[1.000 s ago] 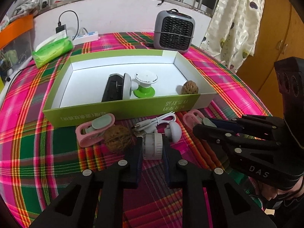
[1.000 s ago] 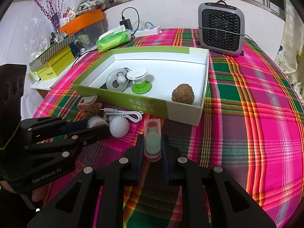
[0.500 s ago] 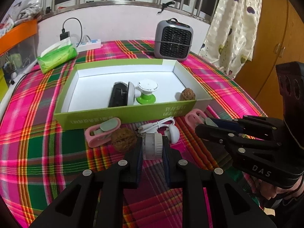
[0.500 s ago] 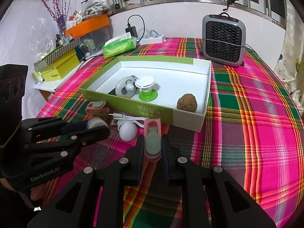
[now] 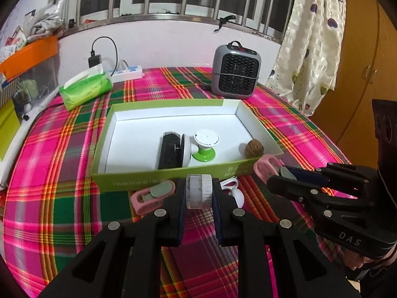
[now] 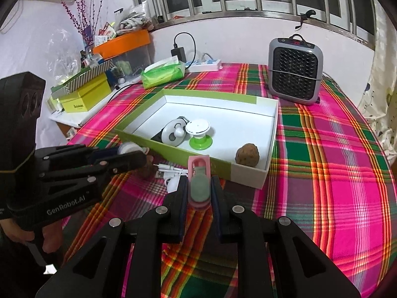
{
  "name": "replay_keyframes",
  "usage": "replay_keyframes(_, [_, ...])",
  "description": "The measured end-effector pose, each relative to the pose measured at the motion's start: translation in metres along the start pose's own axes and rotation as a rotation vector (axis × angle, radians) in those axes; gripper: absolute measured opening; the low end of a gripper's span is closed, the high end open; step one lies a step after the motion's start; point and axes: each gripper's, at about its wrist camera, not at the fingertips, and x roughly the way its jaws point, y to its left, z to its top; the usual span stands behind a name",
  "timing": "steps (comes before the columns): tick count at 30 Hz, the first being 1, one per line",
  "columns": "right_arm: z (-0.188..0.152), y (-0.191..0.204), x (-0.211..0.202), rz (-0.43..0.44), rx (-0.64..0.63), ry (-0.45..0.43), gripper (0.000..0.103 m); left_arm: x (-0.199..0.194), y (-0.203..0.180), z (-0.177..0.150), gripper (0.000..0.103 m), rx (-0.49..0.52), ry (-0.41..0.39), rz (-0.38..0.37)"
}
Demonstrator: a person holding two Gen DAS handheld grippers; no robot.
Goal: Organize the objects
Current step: 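Grasp the white round ridged gadget with the left tool while the right tool grasps a pink clip, then carry the white gadget and pink clip into the box and open both tools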
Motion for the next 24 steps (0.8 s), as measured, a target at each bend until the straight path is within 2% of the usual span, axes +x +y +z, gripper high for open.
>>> replay_keyframes(24, [0.016, -0.004, 0.008, -0.008, -0.012, -0.009, 0.018, 0.007, 0.013, 0.016, 0.017, -0.010, -0.020, 0.022])
